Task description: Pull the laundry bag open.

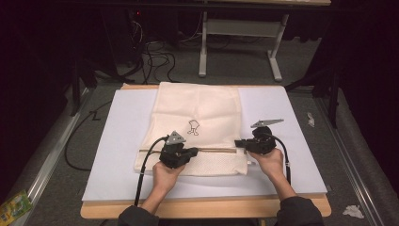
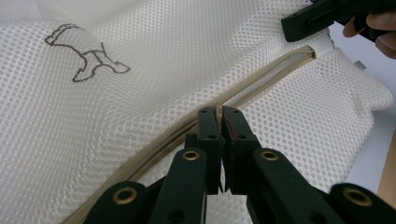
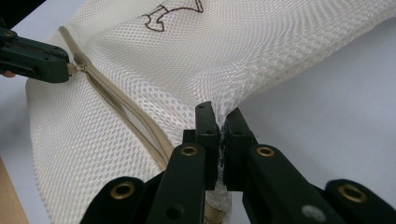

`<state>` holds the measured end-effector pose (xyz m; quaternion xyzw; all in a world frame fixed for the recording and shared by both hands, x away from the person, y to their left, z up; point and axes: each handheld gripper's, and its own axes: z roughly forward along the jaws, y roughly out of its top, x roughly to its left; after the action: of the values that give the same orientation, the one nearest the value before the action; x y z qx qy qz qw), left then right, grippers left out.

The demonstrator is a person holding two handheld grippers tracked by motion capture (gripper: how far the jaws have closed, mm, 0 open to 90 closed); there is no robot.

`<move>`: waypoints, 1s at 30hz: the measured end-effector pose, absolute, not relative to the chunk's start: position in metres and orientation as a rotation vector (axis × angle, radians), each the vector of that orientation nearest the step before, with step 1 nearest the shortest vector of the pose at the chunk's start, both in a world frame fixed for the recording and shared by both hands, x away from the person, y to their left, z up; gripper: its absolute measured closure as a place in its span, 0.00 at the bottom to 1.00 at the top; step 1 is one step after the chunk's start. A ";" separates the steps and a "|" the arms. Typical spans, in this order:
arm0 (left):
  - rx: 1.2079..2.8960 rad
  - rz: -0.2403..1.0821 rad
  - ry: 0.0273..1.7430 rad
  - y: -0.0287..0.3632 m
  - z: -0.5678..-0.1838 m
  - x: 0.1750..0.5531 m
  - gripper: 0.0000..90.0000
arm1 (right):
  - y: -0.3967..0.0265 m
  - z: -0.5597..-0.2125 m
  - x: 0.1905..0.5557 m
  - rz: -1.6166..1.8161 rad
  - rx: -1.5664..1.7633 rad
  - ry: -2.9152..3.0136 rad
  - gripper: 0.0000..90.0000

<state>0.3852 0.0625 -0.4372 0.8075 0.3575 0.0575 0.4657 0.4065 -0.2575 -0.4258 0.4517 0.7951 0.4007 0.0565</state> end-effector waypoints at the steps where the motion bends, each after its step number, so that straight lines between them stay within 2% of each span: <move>1: 1.986 0.149 0.878 0.063 -0.437 0.385 0.97 | -0.257 -0.426 0.407 1.214 1.369 2.412 0.99; 30: 1.982 0.161 0.886 0.074 -0.434 0.386 0.97 | -0.258 -0.426 0.407 1.194 1.361 2.407 0.99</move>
<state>0.3856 0.0741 -0.4344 0.8067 0.3604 0.0657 0.4638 0.4070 -0.2576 -0.4265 0.4508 0.7975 0.3957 0.0649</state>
